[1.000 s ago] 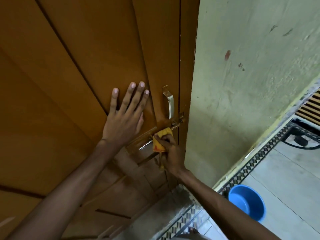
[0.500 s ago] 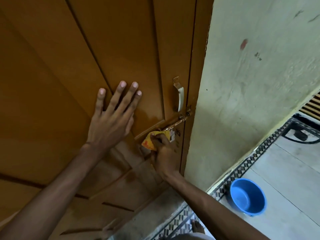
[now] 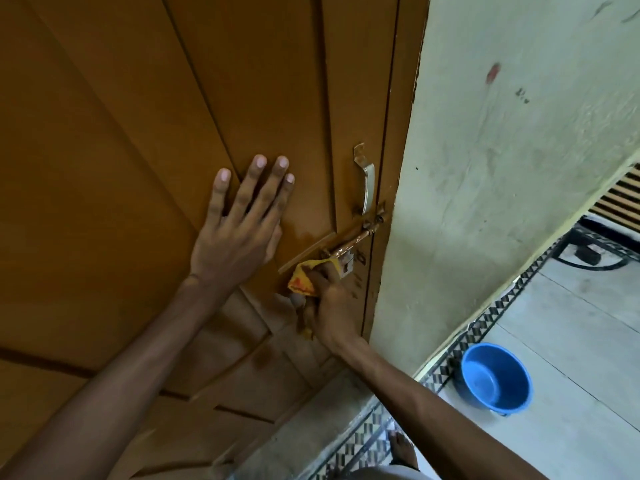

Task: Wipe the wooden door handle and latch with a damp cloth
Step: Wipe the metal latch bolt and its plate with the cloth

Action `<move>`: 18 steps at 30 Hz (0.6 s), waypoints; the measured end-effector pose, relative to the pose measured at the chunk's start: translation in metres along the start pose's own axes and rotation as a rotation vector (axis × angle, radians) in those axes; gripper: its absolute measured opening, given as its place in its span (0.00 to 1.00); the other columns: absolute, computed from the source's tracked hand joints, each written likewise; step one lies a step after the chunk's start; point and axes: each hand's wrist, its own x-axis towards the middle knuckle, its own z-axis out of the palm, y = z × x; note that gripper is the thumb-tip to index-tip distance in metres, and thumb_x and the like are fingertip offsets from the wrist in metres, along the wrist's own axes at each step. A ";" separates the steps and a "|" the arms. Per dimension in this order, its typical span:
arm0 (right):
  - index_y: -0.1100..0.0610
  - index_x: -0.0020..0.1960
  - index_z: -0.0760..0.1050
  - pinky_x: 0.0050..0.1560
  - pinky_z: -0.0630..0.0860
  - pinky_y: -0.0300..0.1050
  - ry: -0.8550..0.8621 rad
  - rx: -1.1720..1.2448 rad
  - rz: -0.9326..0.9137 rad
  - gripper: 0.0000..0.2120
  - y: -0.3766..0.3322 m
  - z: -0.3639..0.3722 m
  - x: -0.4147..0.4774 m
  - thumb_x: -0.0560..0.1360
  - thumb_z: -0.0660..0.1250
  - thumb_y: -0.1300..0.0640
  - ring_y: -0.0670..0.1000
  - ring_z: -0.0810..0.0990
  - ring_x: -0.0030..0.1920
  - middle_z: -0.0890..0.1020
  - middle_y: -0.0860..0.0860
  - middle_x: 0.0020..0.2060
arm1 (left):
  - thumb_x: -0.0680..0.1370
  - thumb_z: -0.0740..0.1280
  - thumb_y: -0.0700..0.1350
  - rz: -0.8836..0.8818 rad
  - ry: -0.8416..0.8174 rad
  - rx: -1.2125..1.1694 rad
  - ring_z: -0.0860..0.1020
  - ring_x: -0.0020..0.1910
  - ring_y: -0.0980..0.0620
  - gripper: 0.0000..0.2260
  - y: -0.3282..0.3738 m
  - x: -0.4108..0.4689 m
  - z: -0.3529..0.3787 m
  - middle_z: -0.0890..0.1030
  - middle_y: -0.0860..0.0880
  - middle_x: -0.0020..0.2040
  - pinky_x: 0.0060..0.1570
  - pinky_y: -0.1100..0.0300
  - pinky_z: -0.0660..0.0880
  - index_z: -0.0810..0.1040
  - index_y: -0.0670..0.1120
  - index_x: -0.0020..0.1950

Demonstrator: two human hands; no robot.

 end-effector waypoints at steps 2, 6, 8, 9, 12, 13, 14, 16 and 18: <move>0.58 0.62 0.77 0.56 0.75 0.43 -0.084 0.073 -0.009 0.20 0.000 -0.004 -0.005 0.71 0.64 0.64 0.51 0.75 0.55 0.76 0.55 0.58 | 0.83 0.57 0.50 -0.008 0.008 -0.012 0.60 0.78 0.44 0.28 0.001 0.000 0.000 0.59 0.46 0.80 0.75 0.40 0.45 0.56 0.45 0.82; 0.58 0.60 0.79 0.49 0.66 0.23 0.194 0.242 0.164 0.19 -0.004 -0.015 -0.014 0.70 0.62 0.64 0.40 0.71 0.50 0.76 0.53 0.55 | 0.82 0.58 0.49 -0.016 0.019 -0.036 0.60 0.78 0.44 0.28 0.001 0.000 0.001 0.60 0.46 0.80 0.76 0.40 0.45 0.57 0.45 0.81; 0.57 0.64 0.77 0.55 0.66 0.26 0.319 0.148 0.221 0.21 -0.003 -0.013 -0.009 0.72 0.64 0.66 0.47 0.72 0.55 0.75 0.56 0.59 | 0.82 0.57 0.49 -0.013 0.016 -0.034 0.60 0.78 0.44 0.28 0.000 0.000 0.002 0.60 0.46 0.80 0.76 0.40 0.44 0.57 0.45 0.81; 0.57 0.65 0.76 0.59 0.70 0.32 0.321 0.126 0.200 0.21 -0.003 -0.009 -0.004 0.73 0.64 0.65 0.51 0.73 0.58 0.75 0.56 0.61 | 0.82 0.57 0.49 -0.011 0.013 -0.033 0.60 0.78 0.44 0.28 -0.001 0.000 0.001 0.60 0.45 0.80 0.76 0.40 0.44 0.57 0.45 0.81; 0.56 0.65 0.74 0.63 0.73 0.45 0.204 0.181 0.106 0.20 -0.009 0.006 -0.004 0.74 0.64 0.55 0.53 0.72 0.62 0.72 0.55 0.65 | 0.83 0.57 0.49 -0.008 0.009 -0.032 0.60 0.78 0.44 0.28 0.001 0.000 0.001 0.59 0.45 0.80 0.75 0.40 0.44 0.56 0.45 0.82; 0.56 0.65 0.74 0.63 0.73 0.45 0.158 0.188 0.081 0.20 -0.008 0.008 -0.007 0.73 0.65 0.55 0.52 0.72 0.62 0.71 0.54 0.65 | 0.83 0.57 0.49 -0.011 0.011 -0.032 0.60 0.78 0.44 0.28 0.001 0.000 0.001 0.59 0.45 0.80 0.75 0.40 0.45 0.57 0.45 0.81; 0.56 0.65 0.75 0.63 0.73 0.45 0.085 0.179 0.057 0.20 -0.005 0.008 -0.010 0.73 0.66 0.59 0.52 0.72 0.63 0.72 0.53 0.65 | 0.82 0.57 0.49 -0.012 0.015 -0.026 0.60 0.78 0.44 0.28 0.001 0.000 0.001 0.60 0.46 0.80 0.75 0.40 0.45 0.57 0.45 0.81; 0.57 0.63 0.77 0.60 0.73 0.39 -0.114 0.147 0.000 0.22 0.003 0.003 -0.016 0.70 0.66 0.67 0.48 0.74 0.59 0.76 0.54 0.61 | 0.83 0.57 0.49 -0.017 0.023 -0.011 0.60 0.78 0.45 0.27 0.001 0.000 0.001 0.60 0.46 0.80 0.75 0.41 0.46 0.57 0.45 0.81; 0.57 0.58 0.80 0.53 0.75 0.35 -0.144 0.214 -0.012 0.22 0.006 -0.002 -0.022 0.67 0.64 0.68 0.45 0.75 0.52 0.78 0.53 0.54 | 0.83 0.57 0.49 -0.019 0.022 -0.026 0.60 0.78 0.45 0.27 0.000 0.000 0.001 0.60 0.46 0.80 0.75 0.41 0.45 0.57 0.45 0.81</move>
